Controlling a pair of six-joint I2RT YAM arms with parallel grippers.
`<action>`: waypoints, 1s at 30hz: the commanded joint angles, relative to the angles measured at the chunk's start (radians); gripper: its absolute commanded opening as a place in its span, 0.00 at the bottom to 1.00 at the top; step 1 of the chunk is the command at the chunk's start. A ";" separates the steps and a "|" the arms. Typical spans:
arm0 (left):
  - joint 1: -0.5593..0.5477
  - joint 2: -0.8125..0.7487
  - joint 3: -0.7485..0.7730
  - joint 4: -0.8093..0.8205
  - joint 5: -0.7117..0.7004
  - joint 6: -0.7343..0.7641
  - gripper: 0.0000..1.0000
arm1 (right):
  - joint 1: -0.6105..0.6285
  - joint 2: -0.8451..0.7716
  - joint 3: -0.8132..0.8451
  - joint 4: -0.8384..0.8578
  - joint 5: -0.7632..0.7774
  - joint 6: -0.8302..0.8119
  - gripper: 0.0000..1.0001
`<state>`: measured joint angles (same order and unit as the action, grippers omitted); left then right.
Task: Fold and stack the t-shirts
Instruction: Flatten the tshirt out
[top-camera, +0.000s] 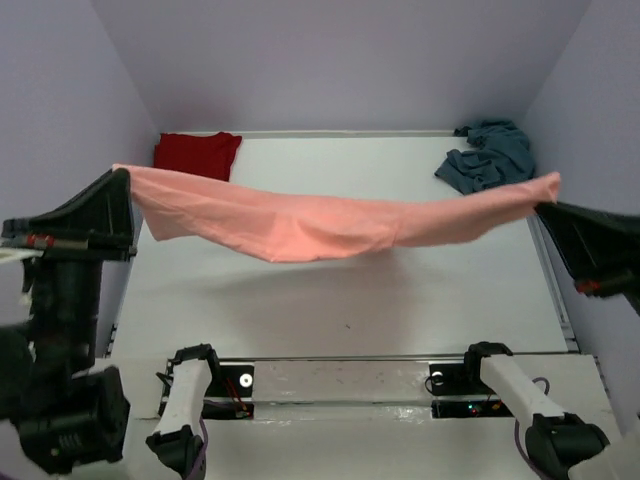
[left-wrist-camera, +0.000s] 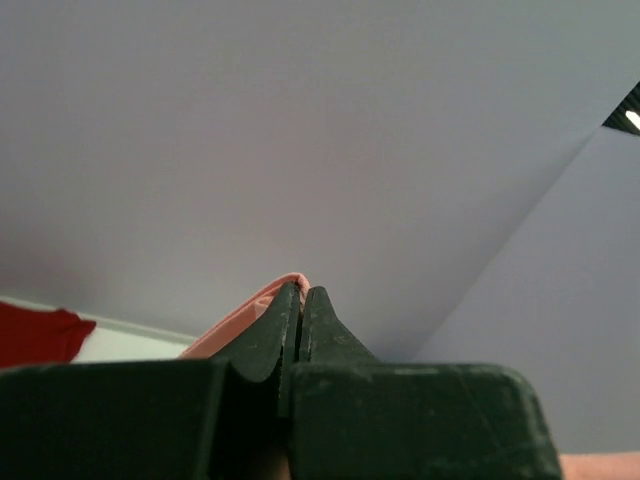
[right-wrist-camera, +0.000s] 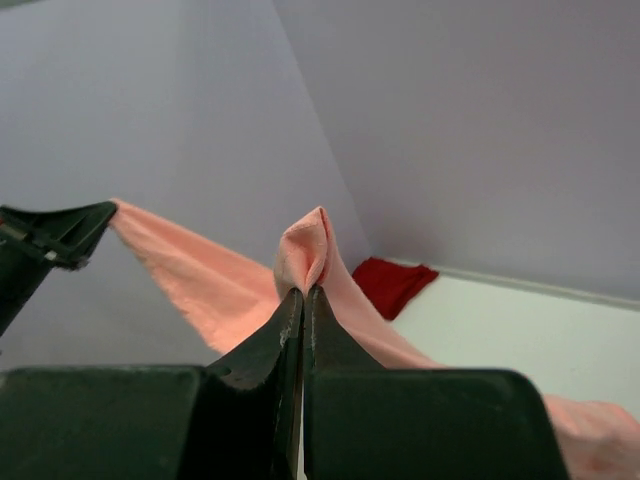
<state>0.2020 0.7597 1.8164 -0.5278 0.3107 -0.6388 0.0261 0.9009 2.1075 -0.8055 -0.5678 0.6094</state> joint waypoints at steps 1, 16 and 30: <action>-0.003 0.006 0.304 -0.217 -0.091 0.088 0.00 | -0.003 -0.063 0.246 -0.216 0.405 -0.048 0.00; -0.021 -0.126 -0.018 -0.239 -0.246 0.074 0.00 | -0.003 -0.141 -0.034 -0.198 0.439 -0.030 0.00; -0.021 -0.365 -0.964 -0.034 -0.151 -0.013 0.00 | -0.003 -0.195 -0.875 0.089 0.267 0.000 0.00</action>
<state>0.1841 0.4549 0.9924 -0.7170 0.1295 -0.6327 0.0257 0.7147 1.2942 -0.9043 -0.2668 0.6151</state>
